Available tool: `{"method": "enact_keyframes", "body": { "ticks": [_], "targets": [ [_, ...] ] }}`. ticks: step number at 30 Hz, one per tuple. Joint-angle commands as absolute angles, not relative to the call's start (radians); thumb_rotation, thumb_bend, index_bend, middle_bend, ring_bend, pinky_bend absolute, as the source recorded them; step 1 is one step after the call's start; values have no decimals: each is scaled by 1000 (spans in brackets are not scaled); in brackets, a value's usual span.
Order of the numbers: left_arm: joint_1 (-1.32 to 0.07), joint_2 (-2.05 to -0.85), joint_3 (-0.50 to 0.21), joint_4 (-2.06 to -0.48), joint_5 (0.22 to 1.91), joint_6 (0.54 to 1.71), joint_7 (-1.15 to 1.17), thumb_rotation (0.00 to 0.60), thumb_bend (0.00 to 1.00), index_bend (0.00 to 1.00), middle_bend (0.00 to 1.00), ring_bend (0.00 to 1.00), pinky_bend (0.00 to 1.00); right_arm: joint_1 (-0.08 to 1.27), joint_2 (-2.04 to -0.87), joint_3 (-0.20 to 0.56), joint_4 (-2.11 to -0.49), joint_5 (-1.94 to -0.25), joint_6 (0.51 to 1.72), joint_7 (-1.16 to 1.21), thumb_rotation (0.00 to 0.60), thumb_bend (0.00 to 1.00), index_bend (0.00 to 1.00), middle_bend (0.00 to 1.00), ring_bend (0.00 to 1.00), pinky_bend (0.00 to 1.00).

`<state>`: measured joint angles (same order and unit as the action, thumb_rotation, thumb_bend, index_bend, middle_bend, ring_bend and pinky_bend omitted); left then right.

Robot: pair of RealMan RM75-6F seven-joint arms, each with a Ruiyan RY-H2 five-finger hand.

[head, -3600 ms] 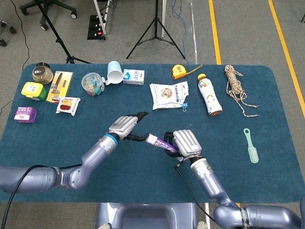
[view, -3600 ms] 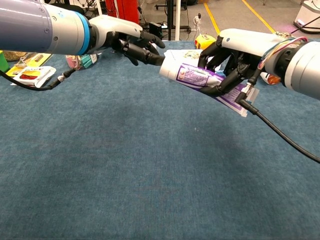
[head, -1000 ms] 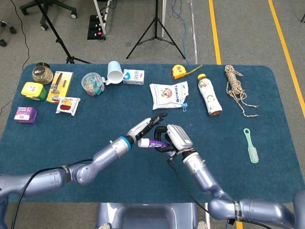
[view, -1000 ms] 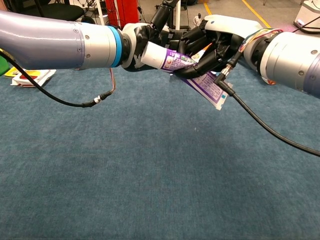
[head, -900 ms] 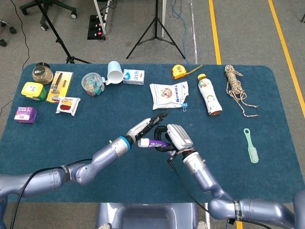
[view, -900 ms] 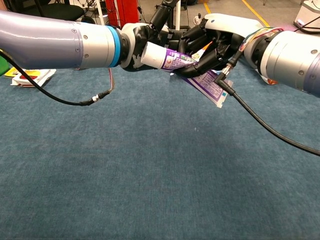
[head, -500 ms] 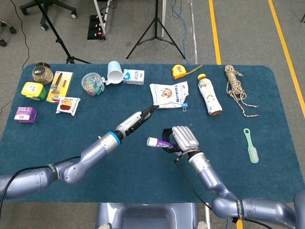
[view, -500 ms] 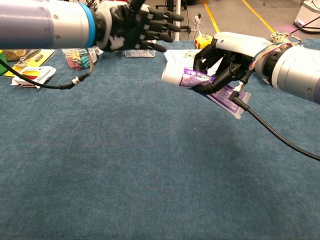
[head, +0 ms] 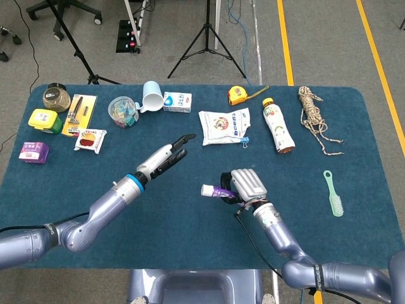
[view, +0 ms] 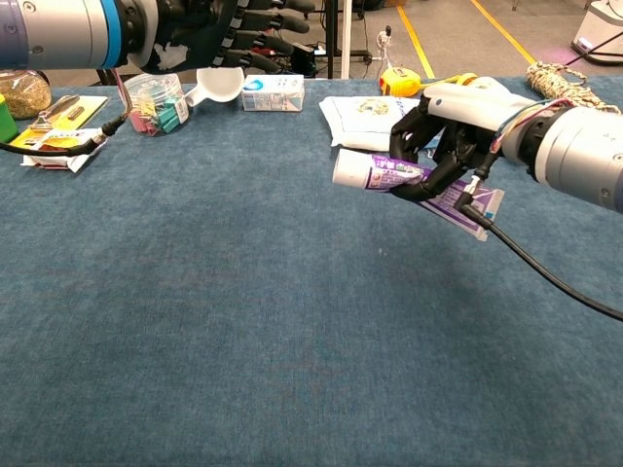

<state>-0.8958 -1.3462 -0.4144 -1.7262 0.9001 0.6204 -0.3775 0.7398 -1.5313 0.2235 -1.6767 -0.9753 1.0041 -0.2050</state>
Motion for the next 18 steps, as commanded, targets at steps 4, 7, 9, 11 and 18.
{"method": "enact_keyframes", "body": {
  "ticks": [4,7,9,11,18],
  "targets": [
    [-865,-1307,-380,-1758,926,675,-336,0,0,0,0,0,0,747,-1535,186,-1640,-980,1046,-345,600,1000,623,927,969,965],
    [-848,-1285,-372,-1773,939,697,-330,0,0,0,0,0,0,750,-1528,167,-1631,-986,1047,-394,600,996,480,775,814,860],
    [-837,-1272,-369,-1782,946,704,-333,0,0,0,0,0,0,752,-1522,160,-1633,-982,1043,-416,600,977,340,590,612,706],
    [-825,-1256,-366,-1792,958,711,-338,0,0,0,0,0,0,753,-1516,154,-1638,-978,1040,-434,600,952,225,456,470,576],
    [-778,-1198,-344,-1816,1022,740,-345,0,0,0,0,0,0,752,-1482,138,-1671,-947,1019,-474,600,926,3,165,183,248]
  ]
}}
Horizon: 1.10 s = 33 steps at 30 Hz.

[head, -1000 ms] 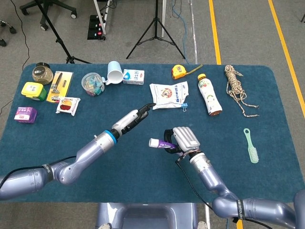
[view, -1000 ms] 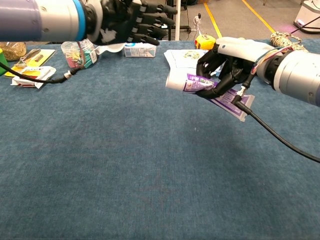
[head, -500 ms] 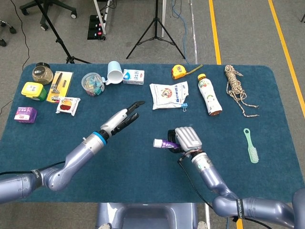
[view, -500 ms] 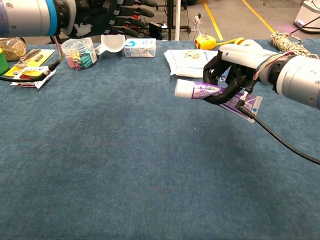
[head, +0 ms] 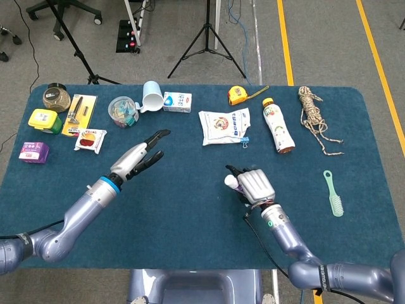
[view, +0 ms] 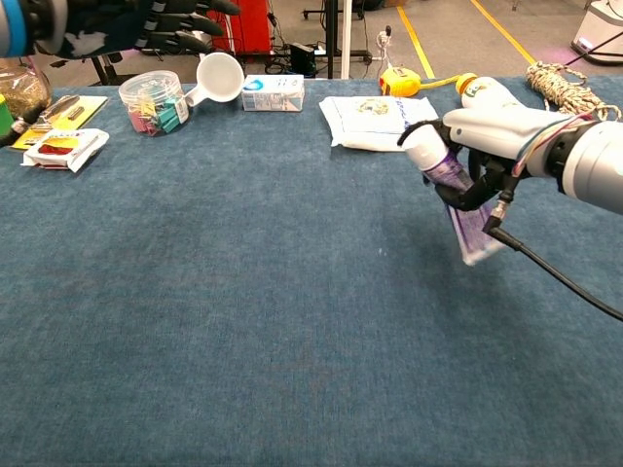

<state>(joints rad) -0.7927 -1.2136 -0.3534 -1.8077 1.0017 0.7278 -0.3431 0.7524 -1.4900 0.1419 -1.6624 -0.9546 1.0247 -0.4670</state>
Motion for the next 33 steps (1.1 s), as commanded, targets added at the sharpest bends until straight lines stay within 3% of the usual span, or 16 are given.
{"method": "enact_keyframes", "body": {
  "ticks": [1,11,13,15,18,24,33],
  "targets": [
    [-774,-1194,-341,-1817,1028,743,-346,0,0,0,0,0,0,752,-1480,137,-1673,-946,1020,-477,600,926,0,147,171,233],
    [-710,-1125,-303,-1833,1101,803,-335,0,0,0,0,0,0,732,-1442,122,-1695,-974,1032,-472,600,919,0,81,116,162],
    [-703,-1122,-297,-1830,1110,818,-326,0,0,0,0,0,0,734,-1443,122,-1692,-970,1028,-478,600,876,0,51,90,123],
    [-697,-1114,-294,-1829,1110,824,-326,0,0,0,0,0,0,740,-1439,123,-1695,-954,1013,-486,600,781,0,18,52,84],
    [-695,-1106,-294,-1826,1111,826,-327,0,0,0,0,0,0,750,-1431,126,-1708,-930,1001,-506,600,545,0,0,3,23],
    [-695,-1099,-302,-1823,1109,828,-343,0,0,0,0,0,0,786,-1408,152,-1751,-838,977,-549,600,152,0,0,0,0],
    [-676,-1076,-299,-1826,1140,849,-366,0,0,0,0,0,0,806,-1372,162,-1803,-792,999,-576,600,44,0,0,0,0]
  ]
}}
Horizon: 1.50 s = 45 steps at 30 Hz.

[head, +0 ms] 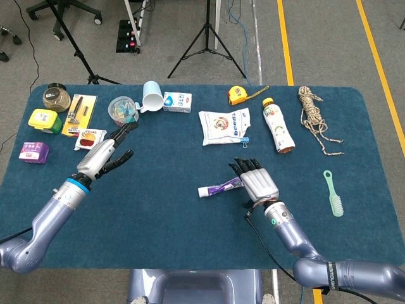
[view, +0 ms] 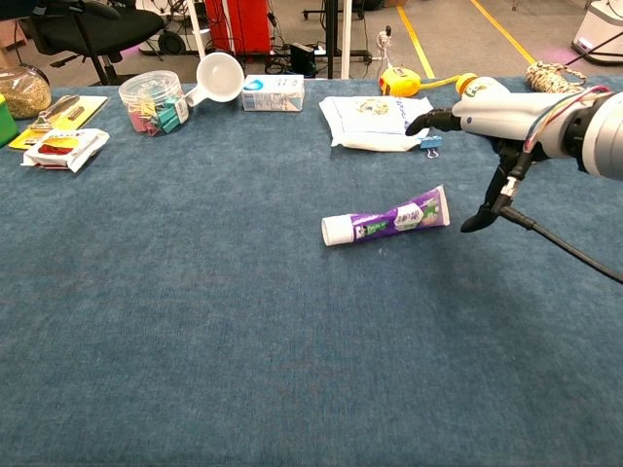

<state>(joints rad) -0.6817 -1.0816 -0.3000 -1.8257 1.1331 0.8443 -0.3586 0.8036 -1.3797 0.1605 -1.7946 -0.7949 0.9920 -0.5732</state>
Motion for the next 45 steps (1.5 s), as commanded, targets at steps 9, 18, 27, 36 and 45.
{"method": "enact_keyframes", "body": {
  "ticks": [9,18,27,36,45],
  "targets": [
    [-627,-994,-240,-1829,1161,860,-306,0,0,0,0,0,0,756,-1344,171,-1817,-892,1119,-522,600,43,1,12,13,64],
    [-509,-932,-158,-1873,1138,1024,-127,0,0,0,0,0,0,625,-1332,142,-1707,-1115,1260,-314,600,43,324,246,239,229],
    [-374,-943,-94,-1849,1185,1235,5,0,0,0,0,0,0,521,-1330,105,-1591,-1236,1356,-199,600,156,465,400,385,364],
    [-249,-963,-17,-1844,1246,1384,129,0,0,0,0,0,0,419,-1329,71,-1538,-1299,1436,-159,600,194,520,438,407,371],
    [-168,-982,40,-1850,1334,1441,127,0,0,0,0,0,0,323,-1333,43,-1504,-1349,1517,-138,600,195,526,443,408,371]
  ]
}}
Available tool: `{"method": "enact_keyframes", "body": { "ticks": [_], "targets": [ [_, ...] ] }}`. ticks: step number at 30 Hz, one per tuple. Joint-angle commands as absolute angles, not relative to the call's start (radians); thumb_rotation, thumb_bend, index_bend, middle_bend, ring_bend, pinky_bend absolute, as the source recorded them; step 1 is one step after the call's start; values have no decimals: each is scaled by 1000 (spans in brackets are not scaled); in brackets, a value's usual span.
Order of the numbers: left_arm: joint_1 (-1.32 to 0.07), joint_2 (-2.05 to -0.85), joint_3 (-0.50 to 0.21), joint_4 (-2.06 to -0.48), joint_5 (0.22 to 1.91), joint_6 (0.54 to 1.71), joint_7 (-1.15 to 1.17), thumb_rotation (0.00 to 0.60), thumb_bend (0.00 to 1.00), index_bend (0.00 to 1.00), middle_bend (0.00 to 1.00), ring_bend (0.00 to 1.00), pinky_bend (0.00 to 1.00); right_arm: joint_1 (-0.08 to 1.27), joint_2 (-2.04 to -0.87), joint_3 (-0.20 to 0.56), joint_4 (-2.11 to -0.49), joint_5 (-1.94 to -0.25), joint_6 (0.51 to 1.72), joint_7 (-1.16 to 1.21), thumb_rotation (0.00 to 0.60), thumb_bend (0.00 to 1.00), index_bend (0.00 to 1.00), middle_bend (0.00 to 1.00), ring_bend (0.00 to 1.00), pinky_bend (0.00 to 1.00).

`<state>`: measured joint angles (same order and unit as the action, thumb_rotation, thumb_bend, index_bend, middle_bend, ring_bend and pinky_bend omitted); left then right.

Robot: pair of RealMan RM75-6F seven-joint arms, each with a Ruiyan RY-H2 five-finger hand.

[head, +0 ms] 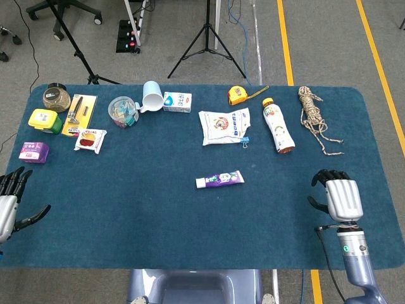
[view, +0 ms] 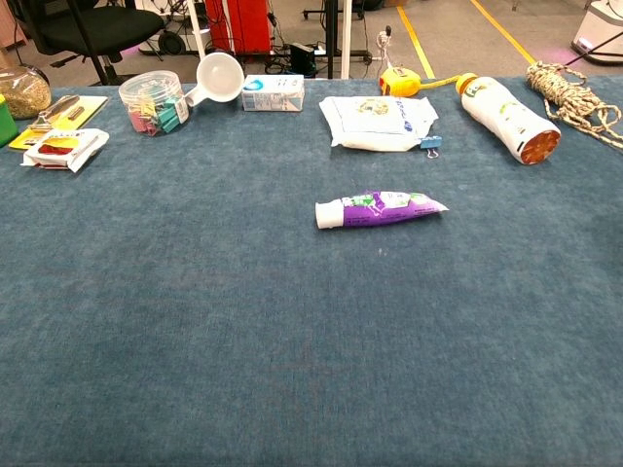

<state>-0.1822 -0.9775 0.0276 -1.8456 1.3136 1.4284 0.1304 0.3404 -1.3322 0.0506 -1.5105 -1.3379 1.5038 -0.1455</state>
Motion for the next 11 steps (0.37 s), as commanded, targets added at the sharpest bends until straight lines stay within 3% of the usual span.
{"method": "enact_keyframes", "body": {
  "ticks": [1,11],
  "targets": [
    [-162,-984,44,-1851,1344,1446,128,0,0,0,0,0,0,315,-1333,42,-1503,-1353,1522,-136,600,195,526,443,408,371],
    [-130,-1003,49,-1846,1409,1481,136,0,0,0,0,0,0,264,-1319,44,-1514,-1377,1541,-119,600,195,526,443,408,371]
  ]
}}
